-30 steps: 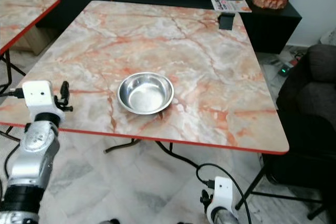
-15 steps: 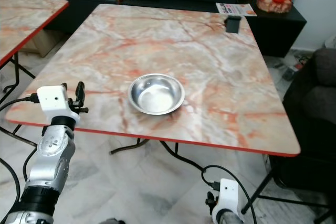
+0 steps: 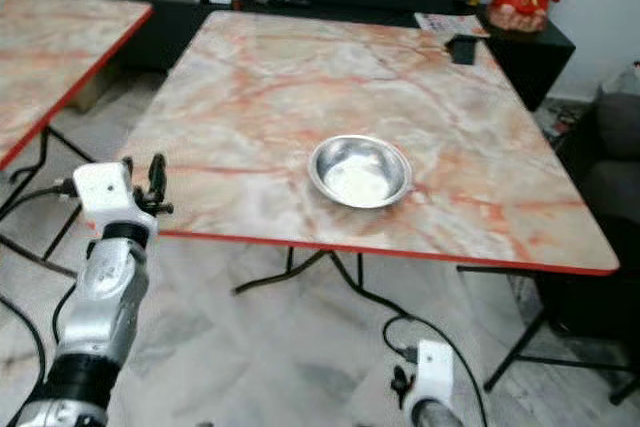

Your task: Setting the table

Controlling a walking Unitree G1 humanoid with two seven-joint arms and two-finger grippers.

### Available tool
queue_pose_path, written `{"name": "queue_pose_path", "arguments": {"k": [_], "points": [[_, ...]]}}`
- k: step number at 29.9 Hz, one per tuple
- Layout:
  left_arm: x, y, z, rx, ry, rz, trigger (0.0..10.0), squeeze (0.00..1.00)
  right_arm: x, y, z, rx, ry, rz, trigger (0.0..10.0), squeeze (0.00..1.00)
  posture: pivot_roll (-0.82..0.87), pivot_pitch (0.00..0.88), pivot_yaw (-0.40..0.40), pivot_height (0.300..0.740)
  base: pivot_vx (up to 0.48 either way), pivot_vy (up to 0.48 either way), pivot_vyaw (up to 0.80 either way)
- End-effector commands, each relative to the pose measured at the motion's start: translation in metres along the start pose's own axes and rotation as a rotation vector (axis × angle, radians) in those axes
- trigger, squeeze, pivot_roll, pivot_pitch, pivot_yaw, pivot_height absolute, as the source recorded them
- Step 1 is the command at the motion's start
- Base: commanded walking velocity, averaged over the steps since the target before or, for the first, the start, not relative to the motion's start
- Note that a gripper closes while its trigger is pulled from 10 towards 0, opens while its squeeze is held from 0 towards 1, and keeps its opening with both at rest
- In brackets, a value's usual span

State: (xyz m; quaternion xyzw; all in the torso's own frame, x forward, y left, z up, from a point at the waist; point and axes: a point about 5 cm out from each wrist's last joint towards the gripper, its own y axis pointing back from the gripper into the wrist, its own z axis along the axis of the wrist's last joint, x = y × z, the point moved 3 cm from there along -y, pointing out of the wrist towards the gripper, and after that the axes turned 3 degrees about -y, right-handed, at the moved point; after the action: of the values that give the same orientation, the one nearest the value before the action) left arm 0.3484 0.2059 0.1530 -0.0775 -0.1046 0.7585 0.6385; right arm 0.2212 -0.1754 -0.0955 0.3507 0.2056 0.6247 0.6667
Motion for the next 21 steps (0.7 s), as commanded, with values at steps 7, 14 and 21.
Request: {"name": "queue_pose_path", "arguments": {"k": [7,14,21], "points": [[-0.019,0.008,-0.015,0.043,-0.023,-0.083,10.0,0.0,-0.012,0.003,-0.003,-0.001,0.004,-0.032,10.0,0.0,0.03,0.086,-0.042,0.74,0.0,0.48,0.0],[-0.017,0.024,-0.042,0.132,-0.087,-0.148,10.0,0.0,-0.009,0.003,-0.006,0.004,-0.005,-0.03,10.0,0.0,0.03,0.079,-0.028,0.74,0.0,0.48,0.0],[-0.001,0.044,-0.083,0.295,-0.218,-0.222,10.0,0.0,-0.005,0.003,-0.008,0.007,-0.012,-0.026,10.0,0.0,0.03,0.067,-0.016,0.74,0.0,0.48,0.0]]}}
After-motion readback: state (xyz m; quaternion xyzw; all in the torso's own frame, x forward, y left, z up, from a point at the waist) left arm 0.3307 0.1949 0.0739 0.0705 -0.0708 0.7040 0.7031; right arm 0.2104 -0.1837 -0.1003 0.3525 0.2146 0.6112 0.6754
